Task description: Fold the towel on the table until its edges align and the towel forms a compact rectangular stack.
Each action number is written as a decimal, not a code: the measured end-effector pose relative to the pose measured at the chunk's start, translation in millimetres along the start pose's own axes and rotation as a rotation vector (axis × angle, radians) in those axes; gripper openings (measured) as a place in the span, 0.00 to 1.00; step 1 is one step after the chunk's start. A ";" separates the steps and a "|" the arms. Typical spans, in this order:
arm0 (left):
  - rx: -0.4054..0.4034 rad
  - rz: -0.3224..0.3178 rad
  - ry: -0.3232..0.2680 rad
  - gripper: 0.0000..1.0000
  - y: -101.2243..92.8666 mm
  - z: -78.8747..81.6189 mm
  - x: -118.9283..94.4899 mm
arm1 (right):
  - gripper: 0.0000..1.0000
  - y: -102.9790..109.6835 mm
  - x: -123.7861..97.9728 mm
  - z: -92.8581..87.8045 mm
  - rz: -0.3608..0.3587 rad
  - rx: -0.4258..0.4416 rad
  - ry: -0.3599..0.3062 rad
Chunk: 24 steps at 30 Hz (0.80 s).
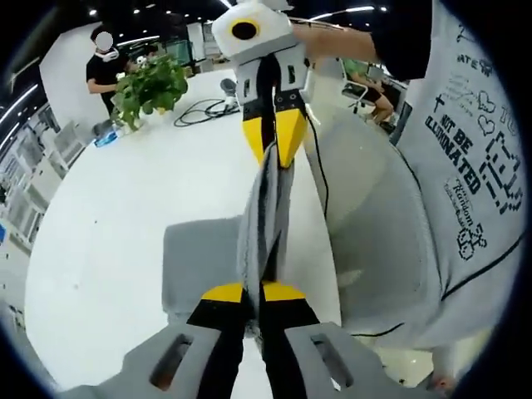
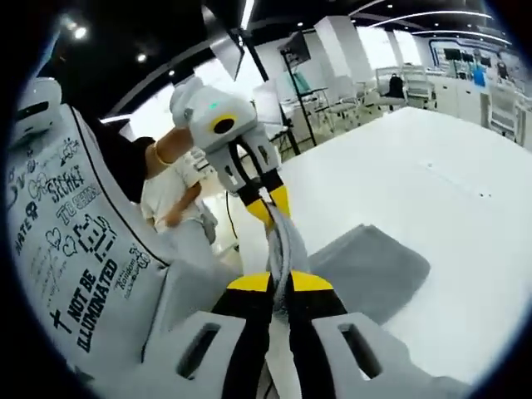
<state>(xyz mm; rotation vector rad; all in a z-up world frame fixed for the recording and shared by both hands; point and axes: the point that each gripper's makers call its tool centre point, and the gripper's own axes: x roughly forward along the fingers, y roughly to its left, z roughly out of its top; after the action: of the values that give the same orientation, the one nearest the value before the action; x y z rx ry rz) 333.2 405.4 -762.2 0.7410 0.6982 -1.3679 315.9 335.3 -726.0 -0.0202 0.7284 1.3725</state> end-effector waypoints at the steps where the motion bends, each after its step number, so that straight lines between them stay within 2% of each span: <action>1: -0.005 0.001 0.001 0.05 5.0 -0.8 1.8 | 0.04 -2.2 0.2 0.8 -0.004 0.009 -0.006; 4: -0.002 0.007 -0.003 0.05 18.1 -4.9 8.2 | 0.04 -19.5 2.8 4.7 -0.025 0.049 -0.046; 7: -0.007 0.026 0.004 0.05 32.1 -8.9 16.3 | 0.04 -37.0 8.0 6.0 -0.048 0.142 -0.101; 14: -0.030 0.028 0.023 0.05 51.5 -15.7 33.8 | 0.04 -68.5 11.8 3.9 -0.097 0.198 -0.155; 18: -0.075 0.025 0.026 0.05 63.5 -24.4 46.4 | 0.03 -90.7 18.8 1.8 -0.117 0.262 -0.178; 20: -0.068 0.030 0.036 0.05 68.0 -28.5 53.1 | 0.03 -101.9 23.2 -0.5 -0.125 0.273 -0.176; 24: -0.115 0.026 0.047 0.05 75.3 -38.0 66.9 | 0.04 -120.7 30.0 -7.5 -0.136 0.314 -0.164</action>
<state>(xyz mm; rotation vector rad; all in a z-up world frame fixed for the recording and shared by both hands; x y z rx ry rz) 413.2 400.5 -834.1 0.6908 0.7948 -1.2788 420.2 330.4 -793.9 0.2829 0.7824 1.1053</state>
